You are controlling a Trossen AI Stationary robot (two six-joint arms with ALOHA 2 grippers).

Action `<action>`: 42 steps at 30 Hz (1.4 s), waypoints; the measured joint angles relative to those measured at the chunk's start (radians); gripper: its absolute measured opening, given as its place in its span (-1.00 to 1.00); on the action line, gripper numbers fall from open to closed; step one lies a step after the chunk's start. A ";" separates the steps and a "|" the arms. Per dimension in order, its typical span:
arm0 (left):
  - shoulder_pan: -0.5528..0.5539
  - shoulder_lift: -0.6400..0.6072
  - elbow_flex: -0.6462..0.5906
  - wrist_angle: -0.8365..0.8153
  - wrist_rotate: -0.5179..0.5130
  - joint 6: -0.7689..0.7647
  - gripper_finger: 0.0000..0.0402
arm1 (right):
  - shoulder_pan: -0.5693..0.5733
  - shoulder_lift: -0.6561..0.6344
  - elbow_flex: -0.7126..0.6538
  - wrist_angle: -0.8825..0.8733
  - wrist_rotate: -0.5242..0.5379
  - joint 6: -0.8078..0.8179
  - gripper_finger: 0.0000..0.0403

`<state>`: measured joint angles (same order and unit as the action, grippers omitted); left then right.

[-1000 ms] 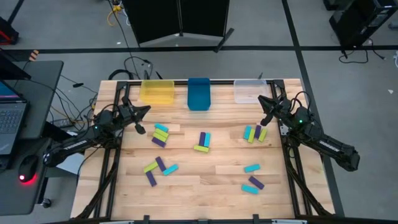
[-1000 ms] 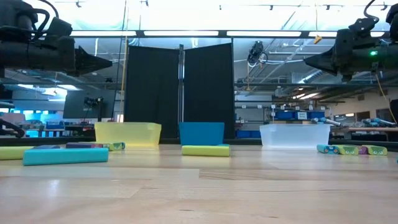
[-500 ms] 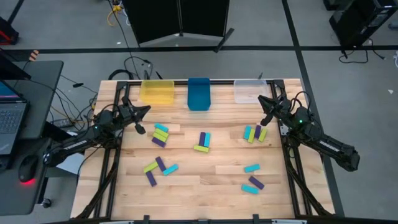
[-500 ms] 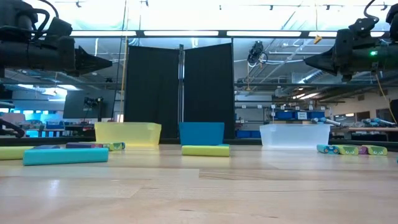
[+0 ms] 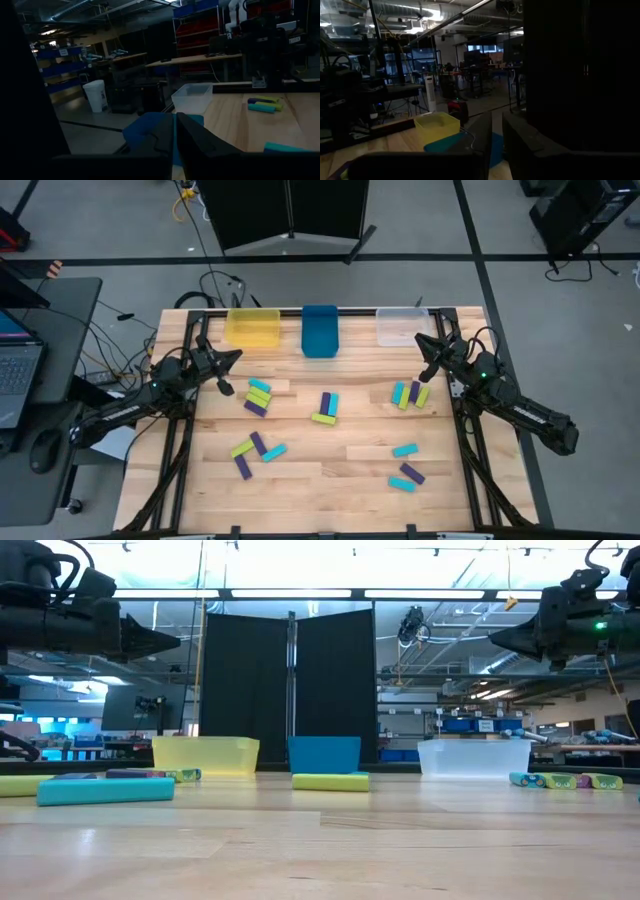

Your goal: Sort blocks

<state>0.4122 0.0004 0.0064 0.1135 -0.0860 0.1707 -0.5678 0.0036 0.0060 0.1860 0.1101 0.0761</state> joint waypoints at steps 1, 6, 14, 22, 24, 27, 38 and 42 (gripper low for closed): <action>0.000 0.000 0.000 0.000 0.000 0.000 -0.85 | 0.000 0.000 0.000 0.000 0.000 0.000 -0.72; 0.000 0.000 0.000 0.000 0.000 0.000 -0.85 | 0.000 0.000 0.000 0.000 0.000 0.000 -0.72; 0.000 0.000 0.000 0.000 0.000 0.000 -0.85 | 0.000 0.000 0.000 0.000 0.000 0.000 -0.72; 0.000 0.000 0.000 0.000 0.000 0.000 -0.85 | 0.000 0.000 0.000 0.000 0.000 0.000 -0.72; 0.000 0.000 0.000 0.000 0.000 0.000 -0.85 | 0.000 0.000 0.000 0.000 0.000 0.000 -0.72; 0.000 0.000 0.000 0.000 0.000 0.000 -0.85 | 0.000 0.000 0.000 0.000 0.000 0.000 -0.72; 0.000 0.000 0.000 0.000 0.000 0.000 -0.85 | -0.003 0.000 0.000 0.035 0.001 -0.173 -0.72; 0.000 0.000 0.000 0.002 0.000 0.000 -0.85 | -0.003 0.000 0.000 0.048 0.001 -0.207 -0.72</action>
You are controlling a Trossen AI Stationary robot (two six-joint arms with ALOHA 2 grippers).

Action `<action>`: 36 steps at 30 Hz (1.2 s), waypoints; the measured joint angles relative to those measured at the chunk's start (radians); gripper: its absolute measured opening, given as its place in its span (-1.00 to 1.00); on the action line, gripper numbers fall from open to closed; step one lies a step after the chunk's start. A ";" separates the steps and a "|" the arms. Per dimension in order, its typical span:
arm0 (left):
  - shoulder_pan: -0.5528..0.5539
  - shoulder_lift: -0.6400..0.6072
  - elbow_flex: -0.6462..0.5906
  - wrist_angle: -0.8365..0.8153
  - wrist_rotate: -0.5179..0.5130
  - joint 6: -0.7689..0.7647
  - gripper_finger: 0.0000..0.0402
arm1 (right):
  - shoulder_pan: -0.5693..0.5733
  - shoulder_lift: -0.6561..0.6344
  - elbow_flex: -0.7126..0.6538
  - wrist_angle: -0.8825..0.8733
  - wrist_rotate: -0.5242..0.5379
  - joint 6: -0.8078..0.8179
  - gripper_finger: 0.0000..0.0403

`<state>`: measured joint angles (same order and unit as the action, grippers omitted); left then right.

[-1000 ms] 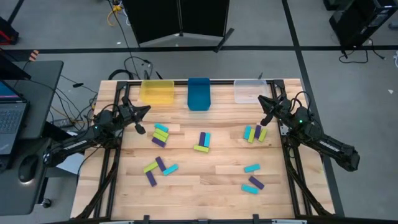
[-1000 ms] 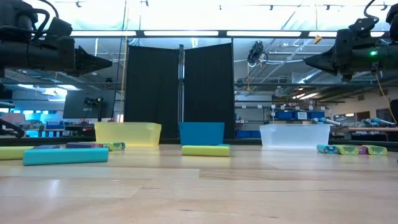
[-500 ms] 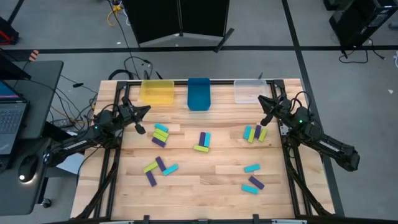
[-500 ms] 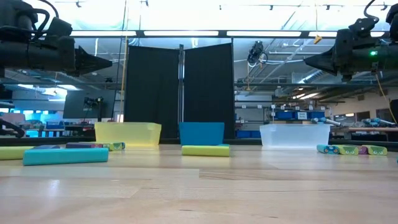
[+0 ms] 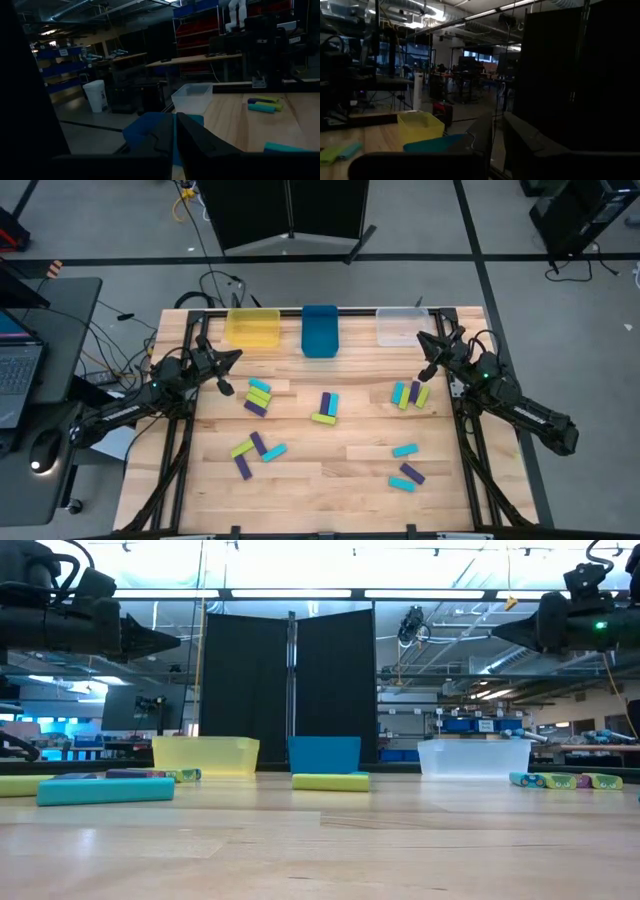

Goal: Sort blocks
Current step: Put the blue block into the transparent bin

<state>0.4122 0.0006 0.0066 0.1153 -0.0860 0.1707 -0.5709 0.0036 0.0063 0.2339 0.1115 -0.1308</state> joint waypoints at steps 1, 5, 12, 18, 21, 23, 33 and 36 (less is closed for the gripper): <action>0.000 0.000 0.000 0.004 0.000 0.000 -0.85 | 0.000 0.000 0.000 -0.001 0.000 0.002 -0.72; 0.000 0.000 0.000 0.025 0.000 0.000 -0.85 | 0.000 0.000 0.000 0.017 -0.003 0.007 -0.72; 0.000 0.000 0.000 0.030 0.000 0.000 -0.85 | 0.000 0.000 0.000 0.126 -0.006 0.089 -0.72; 0.000 0.000 0.000 0.030 0.000 0.000 -0.85 | 0.008 0.012 0.002 0.239 -0.023 0.257 -0.72; 0.000 0.000 0.000 0.031 0.000 0.001 -0.85 | 0.014 0.041 0.034 0.173 -0.153 0.281 -0.75; 0.000 0.000 0.000 0.040 0.000 0.004 -0.85 | 0.030 0.090 0.069 0.111 -0.187 0.325 -0.83; 0.000 0.000 0.000 0.046 0.000 -0.021 -0.85 | 0.151 0.502 0.380 -0.231 -0.143 0.312 -0.97; 0.000 0.000 0.000 0.047 0.000 -0.021 -0.85 | 0.182 0.645 0.482 -0.326 -0.138 0.301 -0.97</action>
<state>0.4122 0.0005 0.0063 0.1619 -0.0860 0.1493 -0.3894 0.6487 0.4887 -0.0920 -0.0263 0.1703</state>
